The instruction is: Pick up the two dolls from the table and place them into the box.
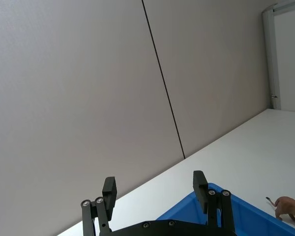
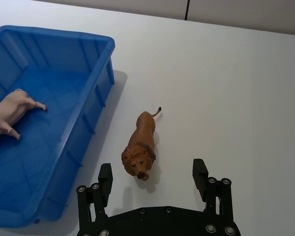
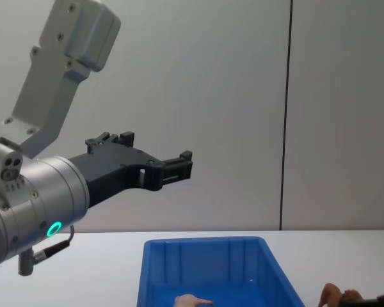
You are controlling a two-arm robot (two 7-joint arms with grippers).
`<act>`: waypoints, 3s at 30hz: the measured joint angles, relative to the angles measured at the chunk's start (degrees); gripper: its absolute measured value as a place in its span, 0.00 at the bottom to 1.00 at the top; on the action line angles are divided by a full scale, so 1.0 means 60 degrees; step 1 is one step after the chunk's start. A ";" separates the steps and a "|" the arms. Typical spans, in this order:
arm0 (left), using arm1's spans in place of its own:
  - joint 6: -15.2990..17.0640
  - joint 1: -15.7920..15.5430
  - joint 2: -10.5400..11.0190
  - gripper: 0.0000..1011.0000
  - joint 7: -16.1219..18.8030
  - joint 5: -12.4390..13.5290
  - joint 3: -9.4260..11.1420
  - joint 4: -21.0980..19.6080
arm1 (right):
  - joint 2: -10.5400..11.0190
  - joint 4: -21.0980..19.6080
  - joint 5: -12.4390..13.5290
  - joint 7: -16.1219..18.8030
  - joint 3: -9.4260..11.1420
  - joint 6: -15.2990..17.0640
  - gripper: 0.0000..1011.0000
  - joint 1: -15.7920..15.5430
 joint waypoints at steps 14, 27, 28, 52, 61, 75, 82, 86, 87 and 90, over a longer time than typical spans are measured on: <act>0.0000 0.0000 0.0000 0.99 0.0000 0.0000 0.0000 0.0000 | -0.0381 0.1032 -0.0508 0.0274 -0.0191 -0.0157 0.99 0.0585; 0.0000 0.0000 0.0000 0.99 0.0000 0.0000 0.0000 0.0000 | -0.0694 0.1824 -0.0881 0.0554 -0.0356 -0.0295 0.99 0.1056; 0.0000 0.0000 0.0000 0.99 0.0000 0.0000 0.0000 0.0000 | -0.0704 0.1850 -0.0897 0.0567 -0.0362 -0.0299 0.99 0.1074; 0.0000 0.0000 0.0000 0.99 0.0000 0.0000 0.0000 0.0000 | -0.0862 0.2251 -0.1086 0.0708 -0.0438 -0.0363 0.42 0.1311; 0.0000 0.0000 0.0000 0.99 0.0001 0.0000 0.0000 0.0000 | -0.0836 0.2146 -0.1201 0.0667 -0.0432 -0.0608 0.42 0.1263; 0.0000 0.0000 0.0000 0.99 0.0000 0.0000 0.0000 0.0000 | -0.0701 0.1458 -0.1480 0.0390 -0.0315 -0.1460 0.42 0.1161; 0.0000 0.0000 0.0000 0.99 0.0000 0.0000 0.0000 0.0000 | -0.0640 0.0987 -0.1456 0.0639 -0.0238 -0.1749 0.42 0.1222; 0.0000 0.0000 0.0000 0.99 0.0000 0.0000 0.0000 0.0000 | -0.0628 0.0793 -0.1347 0.0963 -0.0211 -0.1773 0.42 0.1296; 0.0000 0.0000 0.0000 0.99 0.0000 0.0000 0.0000 0.0000 | -0.0628 0.0765 -0.1316 0.1031 -0.0210 -0.1765 0.42 0.1313; 0.0000 0.0000 0.0000 0.99 0.0000 0.0000 -0.0001 0.0000 | -0.0634 0.0674 -0.1186 0.1323 -0.0203 -0.1648 0.42 0.1396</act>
